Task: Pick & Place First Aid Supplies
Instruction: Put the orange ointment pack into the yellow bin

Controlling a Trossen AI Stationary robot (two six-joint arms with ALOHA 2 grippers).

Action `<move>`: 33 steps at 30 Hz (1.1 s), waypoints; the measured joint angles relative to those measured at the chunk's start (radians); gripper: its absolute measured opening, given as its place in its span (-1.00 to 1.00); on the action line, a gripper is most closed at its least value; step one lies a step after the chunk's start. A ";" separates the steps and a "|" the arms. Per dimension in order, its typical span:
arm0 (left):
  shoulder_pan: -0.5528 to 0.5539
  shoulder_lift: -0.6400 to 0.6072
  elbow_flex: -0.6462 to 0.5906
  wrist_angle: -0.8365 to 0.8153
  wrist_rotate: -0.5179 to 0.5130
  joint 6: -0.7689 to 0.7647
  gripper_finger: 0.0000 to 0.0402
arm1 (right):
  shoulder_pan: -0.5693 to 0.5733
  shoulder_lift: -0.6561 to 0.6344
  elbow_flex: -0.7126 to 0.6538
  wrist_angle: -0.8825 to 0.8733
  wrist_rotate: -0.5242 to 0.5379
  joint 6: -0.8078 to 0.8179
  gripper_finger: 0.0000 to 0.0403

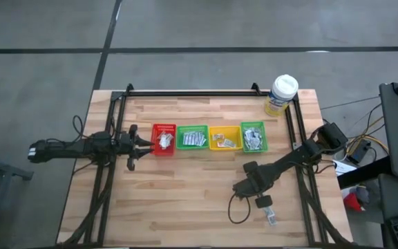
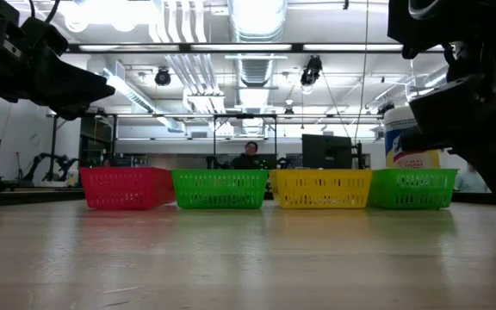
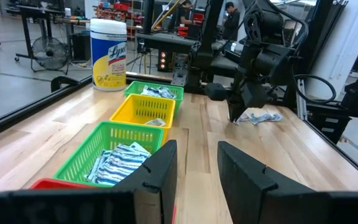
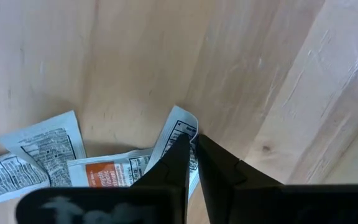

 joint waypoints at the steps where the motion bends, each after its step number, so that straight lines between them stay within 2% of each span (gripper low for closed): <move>1: 0.000 0.000 0.000 0.000 0.000 0.000 -0.44 | -0.001 -0.002 0.000 0.003 0.003 0.000 -0.89; 4: 0.000 0.000 0.000 0.000 0.000 0.000 -0.44 | -0.002 -0.004 0.000 0.003 0.004 0.002 -0.95; 13: 0.000 0.000 0.000 0.002 0.000 0.000 -0.44 | -0.002 -0.007 0.009 -0.021 0.011 0.007 -0.96; 26: 0.000 0.000 0.000 0.004 0.000 0.000 -0.44 | -0.002 -0.011 0.168 -0.200 0.063 0.001 -0.96; 30: 0.000 0.000 0.000 0.004 0.000 0.000 -0.44 | -0.002 -0.011 0.218 -0.205 0.129 -0.002 -0.96; 33: 0.000 0.000 0.000 0.004 0.000 0.000 -0.44 | -0.002 -0.011 0.255 -0.200 0.219 -0.016 -0.96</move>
